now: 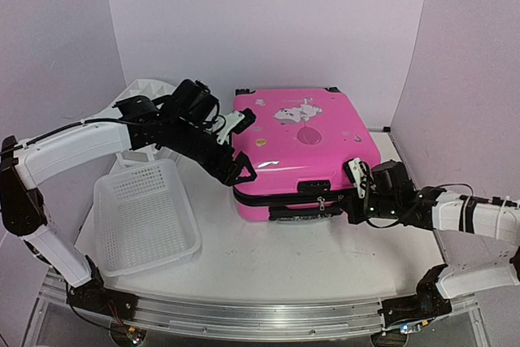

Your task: Open, take out, and arrange the luggage

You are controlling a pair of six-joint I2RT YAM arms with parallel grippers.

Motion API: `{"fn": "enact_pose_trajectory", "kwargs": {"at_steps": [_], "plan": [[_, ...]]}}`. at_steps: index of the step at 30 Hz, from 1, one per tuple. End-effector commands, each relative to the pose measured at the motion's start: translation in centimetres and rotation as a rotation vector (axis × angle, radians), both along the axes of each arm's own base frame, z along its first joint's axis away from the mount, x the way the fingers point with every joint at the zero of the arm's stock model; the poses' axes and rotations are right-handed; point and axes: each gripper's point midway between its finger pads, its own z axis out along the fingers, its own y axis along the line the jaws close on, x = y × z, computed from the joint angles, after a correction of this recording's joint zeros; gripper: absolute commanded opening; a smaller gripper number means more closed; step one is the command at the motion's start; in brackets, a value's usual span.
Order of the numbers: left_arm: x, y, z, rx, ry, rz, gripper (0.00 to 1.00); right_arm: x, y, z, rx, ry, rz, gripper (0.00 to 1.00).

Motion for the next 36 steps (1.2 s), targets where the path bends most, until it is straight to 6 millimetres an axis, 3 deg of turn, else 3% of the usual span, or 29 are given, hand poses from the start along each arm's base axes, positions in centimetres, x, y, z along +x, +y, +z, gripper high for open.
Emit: {"fn": "enact_pose_trajectory", "kwargs": {"at_steps": [1, 6, 12, 19, 25, 30, 36], "plan": [[-0.9, -2.4, 4.5, -0.085, -0.090, 0.027, 0.93, -0.6, 5.2, 2.4, 0.157, 0.005, 0.148, 0.00], [-1.0, -5.2, 3.1, -0.111, -0.009, 0.207, 0.93, -0.4, 7.9, 2.8, 0.216, -0.014, 0.169, 0.00], [-1.8, -9.0, 2.9, -0.229, -0.010, 0.302, 0.94, 0.6, 9.6, 2.4, 0.225, -0.022, 0.135, 0.00], [-0.2, -10.5, 4.4, -0.208, -0.142, 0.264, 0.93, 1.1, 5.1, 0.1, 0.069, 0.004, -0.071, 0.00], [2.5, -11.2, 4.5, -0.189, -0.191, 0.267, 0.97, 0.0, 3.0, -0.7, -0.019, 0.018, -0.093, 0.00], [5.5, -9.8, 2.1, -0.160, -0.138, 0.344, 0.96, -0.3, 1.1, -0.6, -0.087, 0.013, -0.138, 0.00], [7.5, -7.0, -2.2, -0.080, -0.091, 0.438, 0.96, -0.5, -2.9, -1.3, -0.245, -0.011, -0.250, 0.00]]}}
